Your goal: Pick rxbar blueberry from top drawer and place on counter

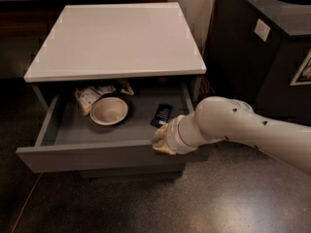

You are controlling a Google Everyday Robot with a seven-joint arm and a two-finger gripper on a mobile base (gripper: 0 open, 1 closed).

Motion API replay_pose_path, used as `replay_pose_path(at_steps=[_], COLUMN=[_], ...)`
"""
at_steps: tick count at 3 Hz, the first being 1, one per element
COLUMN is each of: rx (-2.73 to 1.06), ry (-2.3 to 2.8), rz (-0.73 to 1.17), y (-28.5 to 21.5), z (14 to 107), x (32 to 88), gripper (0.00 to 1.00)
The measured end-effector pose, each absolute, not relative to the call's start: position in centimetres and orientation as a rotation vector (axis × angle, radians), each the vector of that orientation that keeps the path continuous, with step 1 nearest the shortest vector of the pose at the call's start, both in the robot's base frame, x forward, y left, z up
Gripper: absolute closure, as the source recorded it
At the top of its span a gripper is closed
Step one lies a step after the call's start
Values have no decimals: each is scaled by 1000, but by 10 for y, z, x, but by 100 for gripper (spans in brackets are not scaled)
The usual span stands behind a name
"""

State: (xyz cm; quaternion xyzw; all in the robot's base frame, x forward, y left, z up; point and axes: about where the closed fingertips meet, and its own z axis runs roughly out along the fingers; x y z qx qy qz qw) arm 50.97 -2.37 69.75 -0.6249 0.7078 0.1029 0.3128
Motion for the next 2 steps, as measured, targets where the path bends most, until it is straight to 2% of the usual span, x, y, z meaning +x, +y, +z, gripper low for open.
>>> replay_pose_path(at_steps=[2], rx=[-1656], ry=[1869], rz=[304], y=[-20], z=[701], x=[501], gripper=[100])
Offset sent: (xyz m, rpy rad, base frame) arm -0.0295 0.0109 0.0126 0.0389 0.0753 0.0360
